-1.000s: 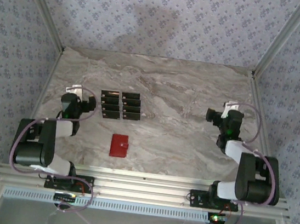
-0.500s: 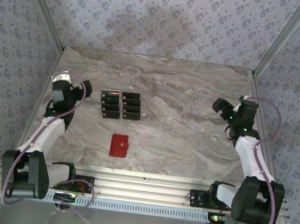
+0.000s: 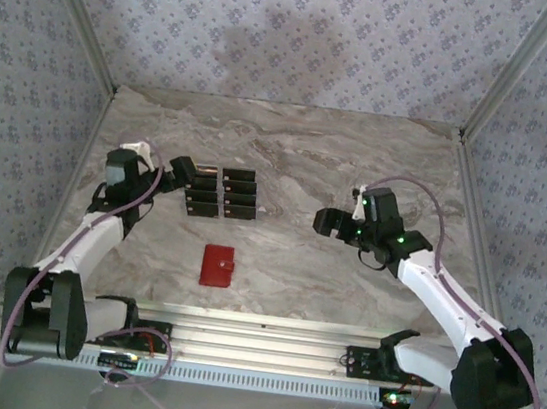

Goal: Put the credit cards into the card holder

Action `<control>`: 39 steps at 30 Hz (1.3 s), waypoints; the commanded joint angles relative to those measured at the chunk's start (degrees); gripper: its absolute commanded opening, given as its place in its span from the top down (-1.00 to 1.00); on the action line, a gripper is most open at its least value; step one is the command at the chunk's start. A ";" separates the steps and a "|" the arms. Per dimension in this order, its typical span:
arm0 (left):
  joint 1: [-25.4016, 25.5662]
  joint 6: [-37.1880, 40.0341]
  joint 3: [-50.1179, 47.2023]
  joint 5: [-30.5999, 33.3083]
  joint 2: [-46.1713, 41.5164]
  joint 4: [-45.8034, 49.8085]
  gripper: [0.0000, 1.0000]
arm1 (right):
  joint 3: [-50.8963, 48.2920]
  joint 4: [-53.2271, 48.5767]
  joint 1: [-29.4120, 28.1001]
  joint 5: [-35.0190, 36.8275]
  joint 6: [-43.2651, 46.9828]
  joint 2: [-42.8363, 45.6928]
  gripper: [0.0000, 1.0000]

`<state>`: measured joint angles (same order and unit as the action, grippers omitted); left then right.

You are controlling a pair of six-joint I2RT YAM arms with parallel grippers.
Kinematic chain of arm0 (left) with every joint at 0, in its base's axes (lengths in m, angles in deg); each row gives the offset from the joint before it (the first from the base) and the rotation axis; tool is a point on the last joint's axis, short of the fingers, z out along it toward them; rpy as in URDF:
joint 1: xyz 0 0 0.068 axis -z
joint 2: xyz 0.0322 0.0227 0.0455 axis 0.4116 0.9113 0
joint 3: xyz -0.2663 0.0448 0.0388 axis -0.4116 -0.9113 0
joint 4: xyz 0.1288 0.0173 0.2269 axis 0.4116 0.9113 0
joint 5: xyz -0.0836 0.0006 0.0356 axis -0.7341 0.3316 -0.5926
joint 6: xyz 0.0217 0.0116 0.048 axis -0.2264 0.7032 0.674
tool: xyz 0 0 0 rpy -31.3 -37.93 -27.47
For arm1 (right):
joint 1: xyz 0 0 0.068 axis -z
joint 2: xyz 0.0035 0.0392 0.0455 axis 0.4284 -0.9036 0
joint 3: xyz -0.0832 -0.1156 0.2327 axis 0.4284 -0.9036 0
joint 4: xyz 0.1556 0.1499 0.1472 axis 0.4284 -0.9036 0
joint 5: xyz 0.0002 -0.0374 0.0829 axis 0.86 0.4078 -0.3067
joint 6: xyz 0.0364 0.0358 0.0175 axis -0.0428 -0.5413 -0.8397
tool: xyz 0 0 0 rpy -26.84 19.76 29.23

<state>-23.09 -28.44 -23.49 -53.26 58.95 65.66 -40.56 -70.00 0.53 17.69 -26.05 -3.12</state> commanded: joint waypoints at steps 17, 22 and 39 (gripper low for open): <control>4.97 0.48 1.42 -1.14 14.18 -10.46 -1.00 | 0.55 -4.61 -3.12 5.55 -1.79 0.00 -0.93; 7.22 0.48 1.69 -0.46 14.98 -11.09 -1.00 | 0.92 -5.02 -2.60 5.46 -1.47 0.26 -0.94; 22.75 -0.72 7.07 8.10 17.62 -12.76 -1.00 | 0.33 -10.97 12.32 -1.64 1.04 6.25 -0.94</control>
<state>-2.66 -29.09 -19.01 -46.99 75.84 55.58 -40.56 -78.54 11.46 18.81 -26.27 2.61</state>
